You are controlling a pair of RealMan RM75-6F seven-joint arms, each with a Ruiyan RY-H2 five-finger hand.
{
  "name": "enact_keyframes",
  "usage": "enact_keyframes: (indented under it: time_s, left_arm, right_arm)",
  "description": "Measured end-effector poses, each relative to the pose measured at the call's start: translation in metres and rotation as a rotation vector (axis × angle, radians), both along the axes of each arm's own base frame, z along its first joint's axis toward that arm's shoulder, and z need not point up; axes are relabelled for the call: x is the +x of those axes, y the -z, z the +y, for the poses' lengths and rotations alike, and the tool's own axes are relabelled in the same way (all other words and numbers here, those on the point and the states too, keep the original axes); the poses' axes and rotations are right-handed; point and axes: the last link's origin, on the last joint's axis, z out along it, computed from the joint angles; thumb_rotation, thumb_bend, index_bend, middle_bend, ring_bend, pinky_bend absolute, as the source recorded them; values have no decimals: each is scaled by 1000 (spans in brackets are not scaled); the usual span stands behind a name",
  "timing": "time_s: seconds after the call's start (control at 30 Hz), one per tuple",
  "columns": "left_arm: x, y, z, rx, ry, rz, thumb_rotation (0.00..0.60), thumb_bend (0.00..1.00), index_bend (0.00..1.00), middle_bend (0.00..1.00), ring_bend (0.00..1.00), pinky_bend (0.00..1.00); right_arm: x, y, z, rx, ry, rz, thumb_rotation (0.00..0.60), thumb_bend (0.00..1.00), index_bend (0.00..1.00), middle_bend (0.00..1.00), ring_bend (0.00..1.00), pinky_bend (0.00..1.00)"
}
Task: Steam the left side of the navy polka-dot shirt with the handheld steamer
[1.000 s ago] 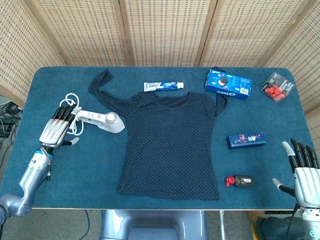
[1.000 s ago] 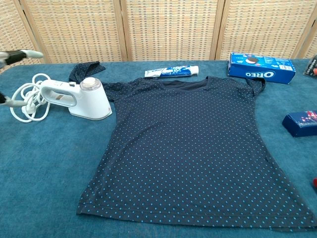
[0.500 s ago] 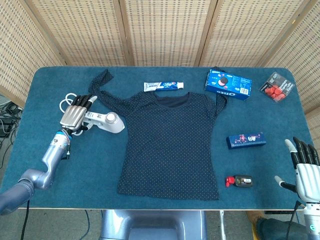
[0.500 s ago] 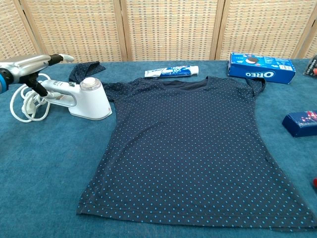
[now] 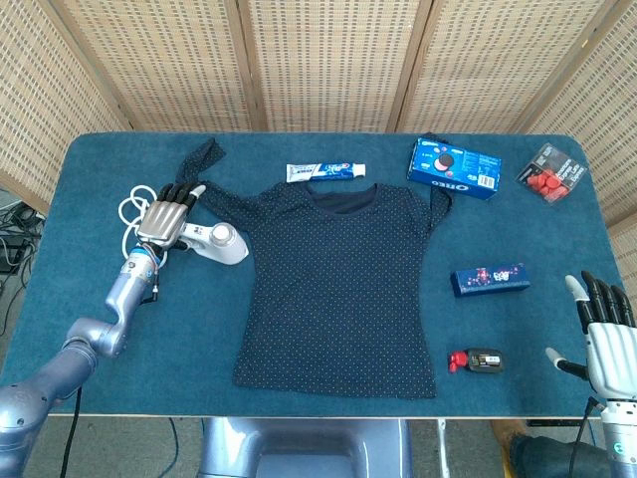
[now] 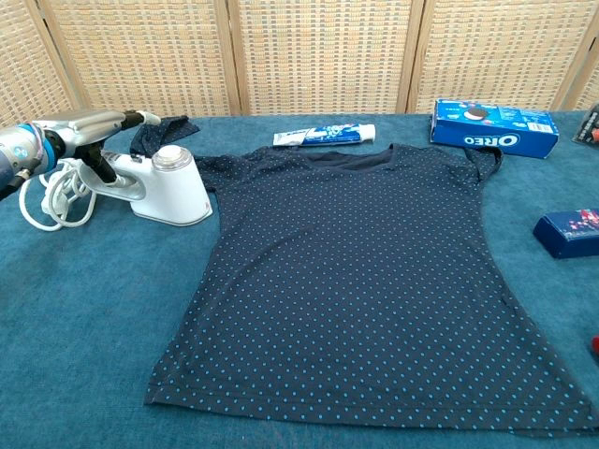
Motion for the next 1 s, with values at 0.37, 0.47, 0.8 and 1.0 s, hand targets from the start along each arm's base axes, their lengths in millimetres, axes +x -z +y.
enact_keyframes:
  time_s: [0.37, 0.47, 0.8, 1.0]
  left_arm:
    - [11, 12, 13, -9, -21, 7, 600, 389, 0, 0, 0, 0]
    - [13, 15, 14, -6, -26, -1, 600, 481, 0, 0, 0, 0]
    - [22, 23, 11, 7, 13, -28, 600, 556, 352, 274, 305, 246]
    - [21, 25, 6, 8, 62, -15, 600, 567, 667, 510, 481, 496]
  right_arm:
    - [1, 1, 0, 0, -6, 0, 600, 0, 14, 0, 0, 0]
    - [1, 2, 0, 3, -7, 1, 600, 0, 14, 0, 0, 0]
    - [-1, 1, 0, 3, -4, -1, 600, 0, 15, 0, 0, 0]
    - [-1, 1, 0, 6, -3, -2, 600, 0, 17, 0, 0, 0]
